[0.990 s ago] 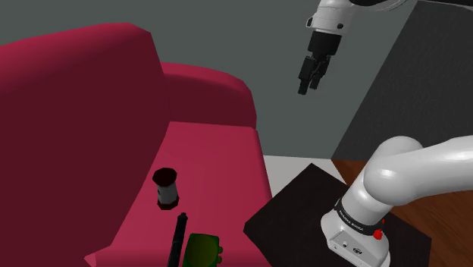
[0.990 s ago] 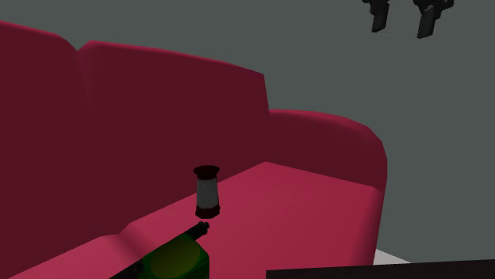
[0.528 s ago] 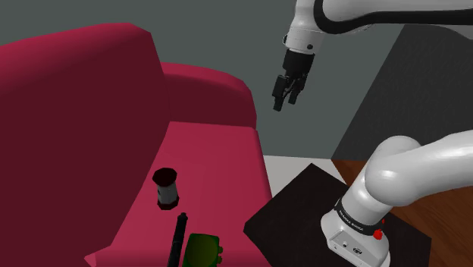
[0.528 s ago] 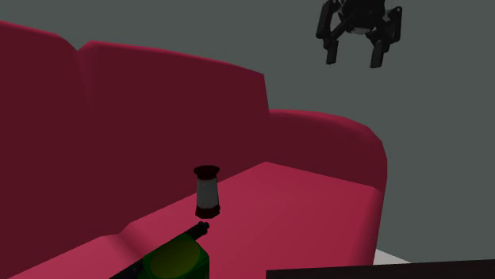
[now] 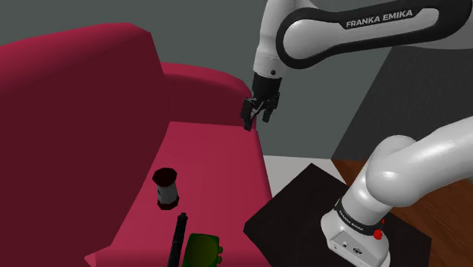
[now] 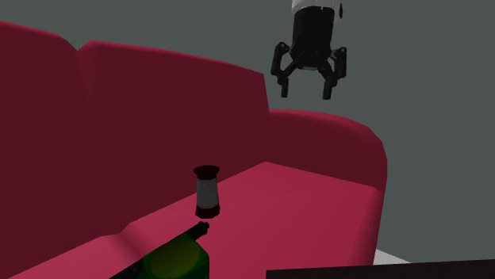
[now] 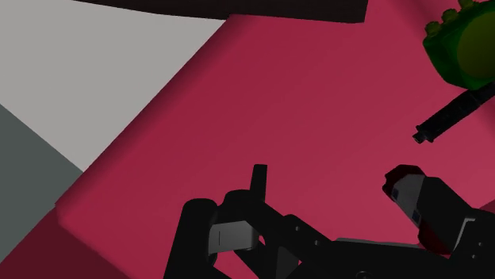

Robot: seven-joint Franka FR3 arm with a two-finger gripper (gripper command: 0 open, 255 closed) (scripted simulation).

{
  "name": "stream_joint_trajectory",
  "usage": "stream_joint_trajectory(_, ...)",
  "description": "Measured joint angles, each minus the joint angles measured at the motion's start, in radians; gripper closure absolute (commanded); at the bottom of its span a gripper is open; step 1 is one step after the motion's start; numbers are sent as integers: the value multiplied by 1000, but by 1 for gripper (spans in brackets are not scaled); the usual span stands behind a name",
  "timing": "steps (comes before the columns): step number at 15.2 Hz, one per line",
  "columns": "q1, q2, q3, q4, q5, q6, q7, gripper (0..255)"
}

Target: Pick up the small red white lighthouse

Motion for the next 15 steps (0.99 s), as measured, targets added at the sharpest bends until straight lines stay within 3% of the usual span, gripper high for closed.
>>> stream_joint_trajectory(8,2,261,147,71,-20,212,176,0)
stream_joint_trajectory(15,0,554,245,220,-168,349,387,0)
